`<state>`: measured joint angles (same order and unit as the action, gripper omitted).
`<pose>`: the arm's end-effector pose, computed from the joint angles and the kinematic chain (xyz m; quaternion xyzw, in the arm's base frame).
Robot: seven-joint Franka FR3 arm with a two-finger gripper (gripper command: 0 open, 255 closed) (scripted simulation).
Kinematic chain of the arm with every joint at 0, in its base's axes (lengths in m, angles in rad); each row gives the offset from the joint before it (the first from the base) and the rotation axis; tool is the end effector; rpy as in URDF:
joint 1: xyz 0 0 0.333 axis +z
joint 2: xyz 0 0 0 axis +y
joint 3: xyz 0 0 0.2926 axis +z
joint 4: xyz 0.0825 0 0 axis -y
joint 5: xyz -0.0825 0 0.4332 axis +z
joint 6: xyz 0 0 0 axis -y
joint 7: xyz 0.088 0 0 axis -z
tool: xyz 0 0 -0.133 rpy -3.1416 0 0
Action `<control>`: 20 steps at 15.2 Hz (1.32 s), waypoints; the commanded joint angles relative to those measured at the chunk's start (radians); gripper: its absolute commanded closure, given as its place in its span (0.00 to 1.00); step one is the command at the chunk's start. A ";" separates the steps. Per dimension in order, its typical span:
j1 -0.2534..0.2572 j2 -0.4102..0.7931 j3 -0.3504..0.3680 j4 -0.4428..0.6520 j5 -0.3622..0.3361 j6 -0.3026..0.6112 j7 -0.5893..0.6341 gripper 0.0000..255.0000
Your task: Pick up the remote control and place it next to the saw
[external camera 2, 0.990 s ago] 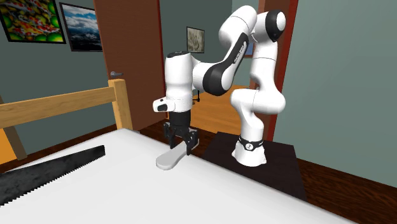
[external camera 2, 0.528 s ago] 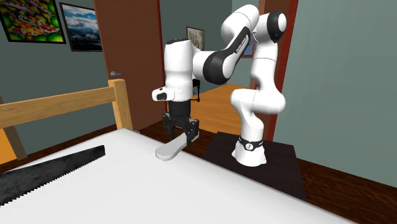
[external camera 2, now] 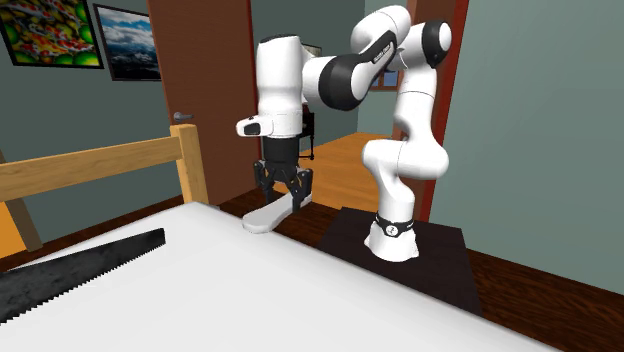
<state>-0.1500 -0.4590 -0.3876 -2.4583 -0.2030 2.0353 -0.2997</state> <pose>0.3986 -0.2461 0.3813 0.9984 -0.0558 0.0036 0.0089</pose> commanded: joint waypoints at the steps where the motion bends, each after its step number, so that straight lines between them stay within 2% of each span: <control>1: 0.000 -0.008 0.004 0.021 0.002 -0.029 -0.001 1.00; 18: 0.009 -0.039 0.037 0.225 0.021 -0.264 -0.006 1.00; 20: 0.006 -0.013 0.018 0.253 0.021 -0.263 -0.031 1.00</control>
<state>-0.1424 -0.4869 -0.3588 -2.2237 -0.1823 1.7740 -0.3158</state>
